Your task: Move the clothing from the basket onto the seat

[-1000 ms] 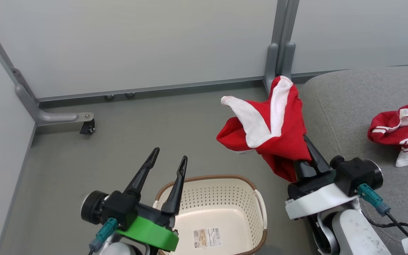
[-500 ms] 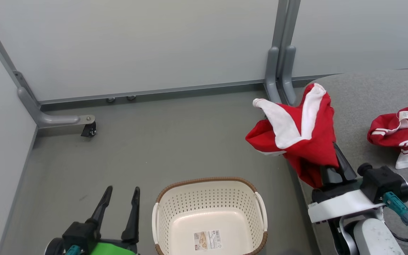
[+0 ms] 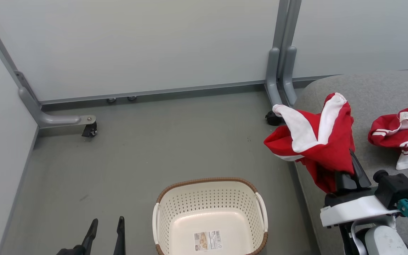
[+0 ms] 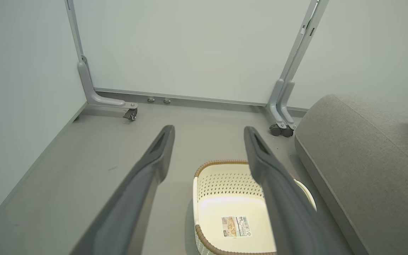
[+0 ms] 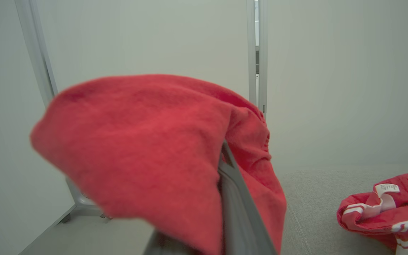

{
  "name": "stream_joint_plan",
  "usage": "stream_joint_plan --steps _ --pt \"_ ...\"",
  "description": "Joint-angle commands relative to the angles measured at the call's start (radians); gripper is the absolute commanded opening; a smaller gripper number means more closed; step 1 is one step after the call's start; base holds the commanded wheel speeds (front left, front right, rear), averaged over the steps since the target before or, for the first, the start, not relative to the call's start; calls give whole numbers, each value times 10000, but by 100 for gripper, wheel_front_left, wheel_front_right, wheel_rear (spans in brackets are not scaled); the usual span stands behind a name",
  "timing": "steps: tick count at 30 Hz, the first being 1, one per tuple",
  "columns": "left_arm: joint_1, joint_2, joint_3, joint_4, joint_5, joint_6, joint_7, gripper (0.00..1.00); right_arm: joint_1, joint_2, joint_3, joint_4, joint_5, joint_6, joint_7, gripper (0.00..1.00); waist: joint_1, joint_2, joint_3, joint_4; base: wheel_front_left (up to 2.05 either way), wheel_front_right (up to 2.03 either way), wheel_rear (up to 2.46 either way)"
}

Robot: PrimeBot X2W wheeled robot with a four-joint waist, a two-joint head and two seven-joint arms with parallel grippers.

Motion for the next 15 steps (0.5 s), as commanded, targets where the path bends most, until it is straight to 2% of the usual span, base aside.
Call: stream_joint_plan --steps 1,15 --pt "110 5 38 -1 -45 -19 1 100 91 -10 -20 -43 65 -17 -3 0 0 0 3 -4 0 0 0" --pt "-49 -55 42 47 -108 -20 2 100 -8 13 -56 78 91 -17 -3 0 0 0 -57 -66 0 0 0"
